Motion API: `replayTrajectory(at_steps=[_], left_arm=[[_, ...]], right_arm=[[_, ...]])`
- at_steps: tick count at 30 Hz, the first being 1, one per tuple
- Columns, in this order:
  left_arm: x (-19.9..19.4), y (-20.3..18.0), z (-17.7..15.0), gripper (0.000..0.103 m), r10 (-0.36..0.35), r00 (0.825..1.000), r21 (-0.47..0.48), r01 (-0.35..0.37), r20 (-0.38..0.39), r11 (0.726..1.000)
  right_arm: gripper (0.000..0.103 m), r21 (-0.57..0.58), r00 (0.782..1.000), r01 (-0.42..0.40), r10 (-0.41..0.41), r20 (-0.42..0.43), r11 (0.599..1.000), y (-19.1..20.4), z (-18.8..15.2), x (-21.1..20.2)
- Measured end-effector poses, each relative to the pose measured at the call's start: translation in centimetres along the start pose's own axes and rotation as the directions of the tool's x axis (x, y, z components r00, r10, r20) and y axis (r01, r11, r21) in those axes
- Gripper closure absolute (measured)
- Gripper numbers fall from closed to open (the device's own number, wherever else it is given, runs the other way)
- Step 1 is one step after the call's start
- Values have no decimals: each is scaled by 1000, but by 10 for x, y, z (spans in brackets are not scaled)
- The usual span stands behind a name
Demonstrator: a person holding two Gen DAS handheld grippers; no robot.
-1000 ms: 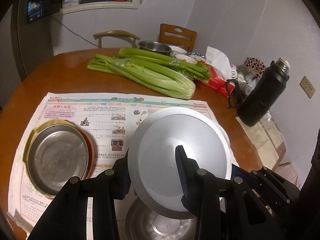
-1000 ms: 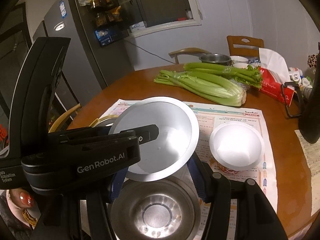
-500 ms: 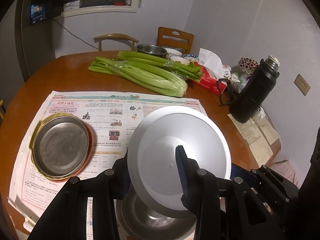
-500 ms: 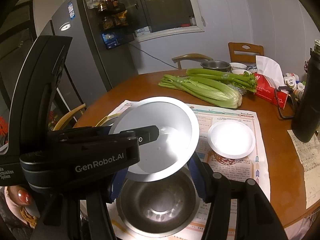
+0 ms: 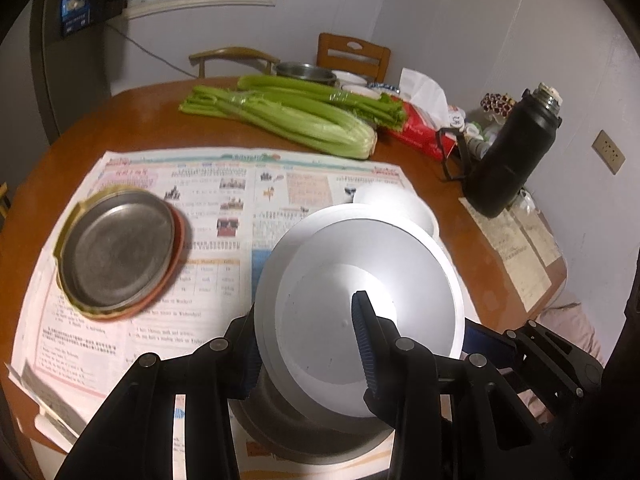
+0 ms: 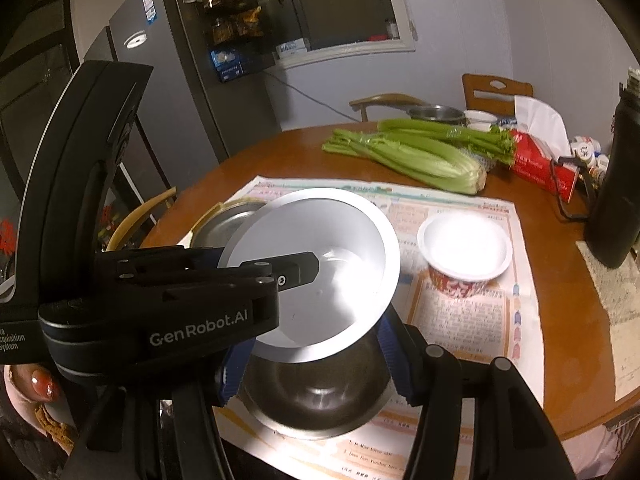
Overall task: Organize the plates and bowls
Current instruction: 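Lower the white bowl into the steel bowl with the left gripper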
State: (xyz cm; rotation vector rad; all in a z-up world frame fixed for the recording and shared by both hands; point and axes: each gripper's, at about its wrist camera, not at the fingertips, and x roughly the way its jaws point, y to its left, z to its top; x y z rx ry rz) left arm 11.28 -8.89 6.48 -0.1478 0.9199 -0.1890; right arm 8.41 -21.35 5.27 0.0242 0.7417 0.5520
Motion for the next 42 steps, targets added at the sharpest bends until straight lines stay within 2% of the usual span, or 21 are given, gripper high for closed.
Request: replayTrajectory(at_steps=[17, 31, 42], left_arm=[[35, 10, -28, 61, 41, 994, -10, -42, -102, 999], [51, 14, -36, 61, 72, 990, 11, -71, -123, 997], [50, 12, -38, 61, 95, 989, 27, -93, -111, 995]], right_arm=[[43, -22, 994, -4, 2, -108, 1000, 0, -30, 30], [44, -28, 988, 3, -8, -157, 1000, -3, -38, 49], [44, -32, 987, 8, -13, -159, 999, -2, -39, 53]])
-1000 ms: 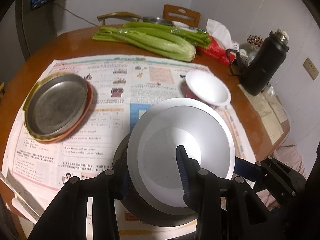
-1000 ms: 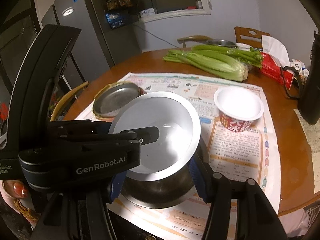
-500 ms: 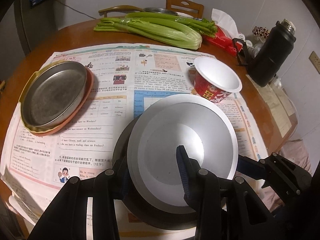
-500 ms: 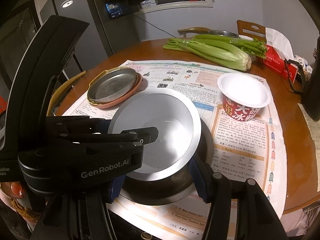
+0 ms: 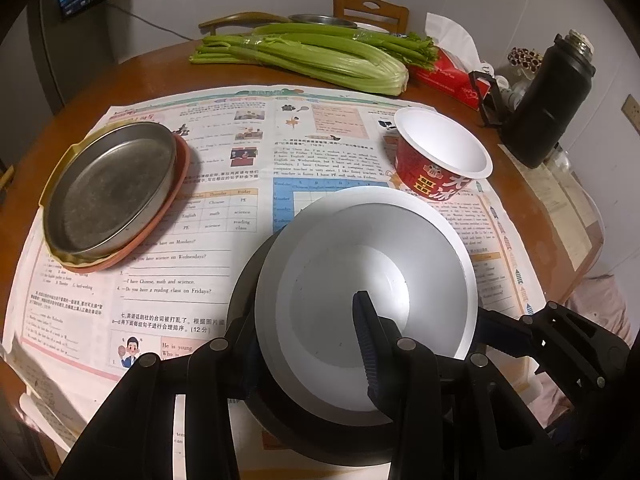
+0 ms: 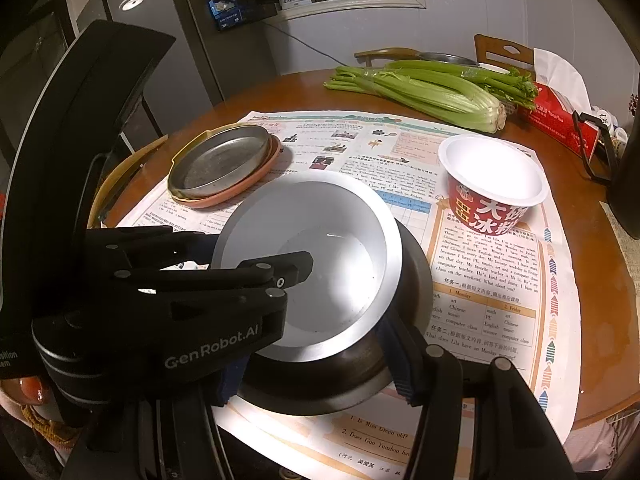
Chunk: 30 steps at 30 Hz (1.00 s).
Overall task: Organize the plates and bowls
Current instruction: 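Lower the white bowl into the steel bowl with the left gripper, then open the left gripper and withdraw from the nested bowls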
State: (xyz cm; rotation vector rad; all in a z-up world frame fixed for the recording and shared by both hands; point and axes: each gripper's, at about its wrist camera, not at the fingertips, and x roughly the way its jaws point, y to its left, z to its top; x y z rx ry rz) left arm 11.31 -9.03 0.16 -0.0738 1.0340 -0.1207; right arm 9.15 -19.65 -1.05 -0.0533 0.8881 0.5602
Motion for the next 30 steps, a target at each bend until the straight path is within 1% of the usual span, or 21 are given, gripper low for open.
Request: replayTrajectory(at_steps=[5, 12, 26, 30], left_arm=[[-1, 0, -1, 61, 1, 1000, -2, -1, 0, 1000], [-3, 2, -2, 61, -7, 1000, -11, 7, 2, 1000], [-11, 4, -3, 56, -16, 1000, -21, 17, 23, 1000], [-16, 5, -3, 55, -13, 999, -22, 14, 34, 1000]], right_arm=[[44, 1, 1000, -8, 8, -1, 1000, -1, 0, 1], [43, -16, 1000, 9, -9, 8, 1000, 2, -1, -2], [43, -44, 999, 32, -31, 27, 999, 10, -1, -9], [43, -47, 999, 25, -23, 40, 999, 11, -1, -13]])
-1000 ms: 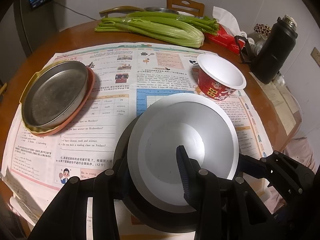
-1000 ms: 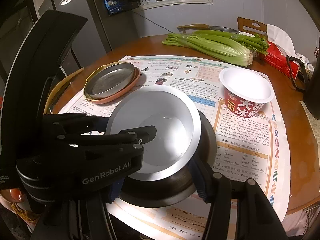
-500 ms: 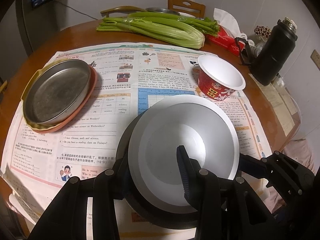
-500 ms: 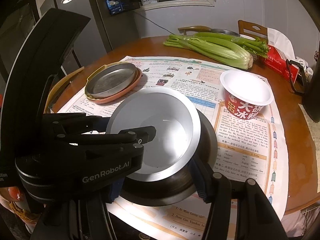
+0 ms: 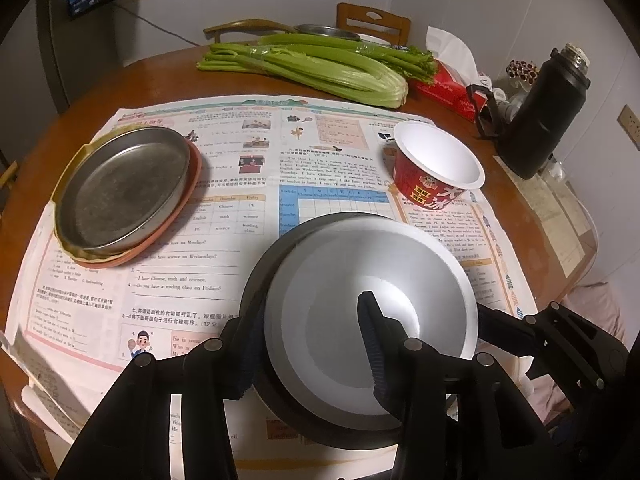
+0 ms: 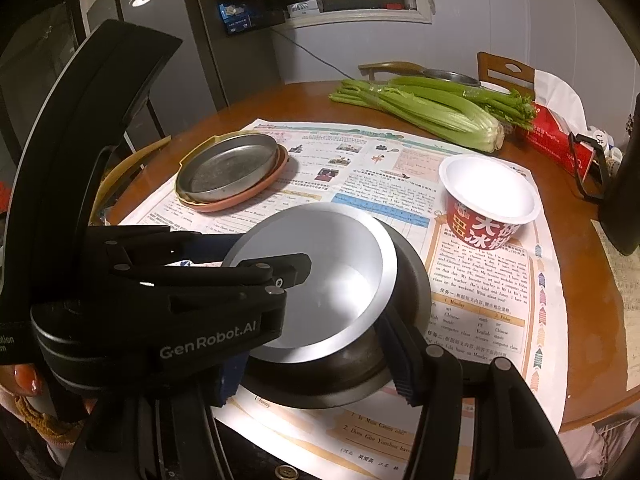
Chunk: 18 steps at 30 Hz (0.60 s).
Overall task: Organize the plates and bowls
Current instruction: 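Open the left gripper and withdraw from the nested bowls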
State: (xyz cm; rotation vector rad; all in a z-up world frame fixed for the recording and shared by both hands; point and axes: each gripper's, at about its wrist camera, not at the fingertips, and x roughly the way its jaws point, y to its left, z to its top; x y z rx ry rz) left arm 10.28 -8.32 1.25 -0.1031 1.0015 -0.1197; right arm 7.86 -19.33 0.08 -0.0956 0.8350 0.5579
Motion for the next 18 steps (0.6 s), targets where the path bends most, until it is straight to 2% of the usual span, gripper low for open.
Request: replayTrajectory(at_steps=[4, 9, 18], left_arm=[[-3, 0, 0, 54, 3, 1000, -2, -3, 9, 1000], [-12, 5, 1, 55, 14, 999, -15, -14, 34, 1000], [-23, 7, 3, 55, 20, 998, -24, -19, 60, 1000]], right_arm=[[43, 2, 1000, -6, 6, 4, 1000, 0, 0, -2], [43, -4, 999, 46, -46, 22, 999, -2, 2, -6], [43, 20, 996, 60, -61, 59, 998, -11, 6, -14]])
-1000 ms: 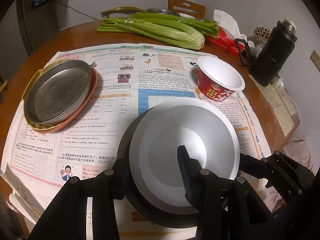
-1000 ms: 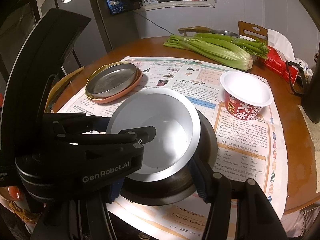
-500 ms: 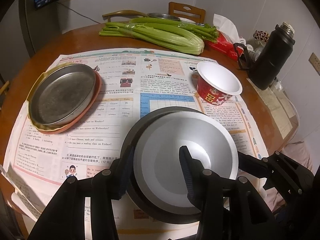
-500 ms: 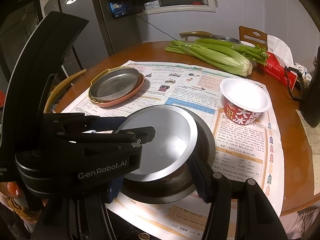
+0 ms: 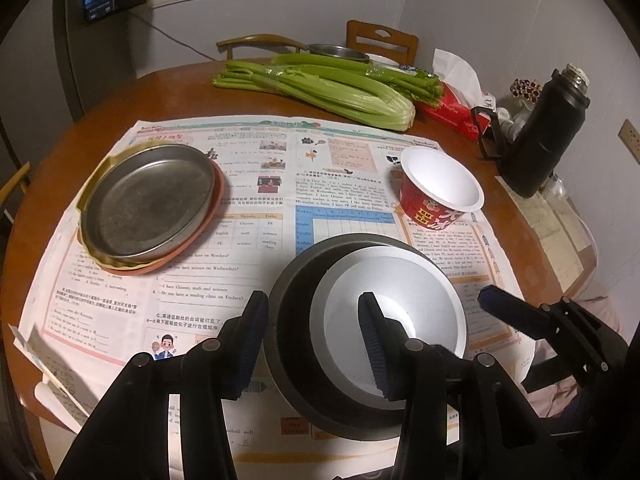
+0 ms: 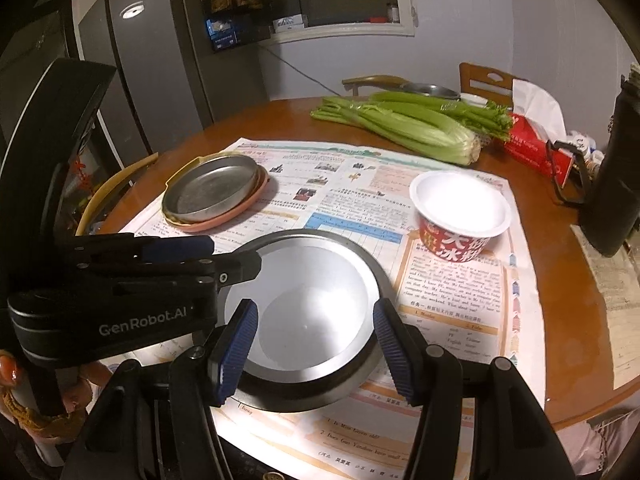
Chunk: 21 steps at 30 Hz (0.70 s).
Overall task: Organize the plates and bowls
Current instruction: 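Open the left gripper and withdraw from the nested bowls, then move the left gripper to the red-printed paper cup and close on its rim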
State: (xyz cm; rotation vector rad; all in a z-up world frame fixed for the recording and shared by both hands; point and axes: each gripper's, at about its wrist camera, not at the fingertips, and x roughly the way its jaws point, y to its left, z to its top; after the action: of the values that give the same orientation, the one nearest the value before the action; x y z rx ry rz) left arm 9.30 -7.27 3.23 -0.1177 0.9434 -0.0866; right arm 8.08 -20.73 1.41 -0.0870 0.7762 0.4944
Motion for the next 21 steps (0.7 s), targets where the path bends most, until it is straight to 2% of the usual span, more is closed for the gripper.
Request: replayTrajectory(at_steps=[7, 15, 21], left_arm=[[-11, -3, 1, 55, 1, 1000, 3, -1, 25, 1000], [-23, -10, 4, 55, 0, 999, 15, -1, 51, 1000], [-27, -19, 11, 55, -12, 998, 32, 10, 66, 999]], right_arm=[[43, -30, 997, 40, -38, 65, 999, 2, 2, -14], [43, -9, 993, 61, -60, 106, 998, -8, 5, -26], [43, 21, 983, 103, -105, 148, 994, -20, 8, -37]])
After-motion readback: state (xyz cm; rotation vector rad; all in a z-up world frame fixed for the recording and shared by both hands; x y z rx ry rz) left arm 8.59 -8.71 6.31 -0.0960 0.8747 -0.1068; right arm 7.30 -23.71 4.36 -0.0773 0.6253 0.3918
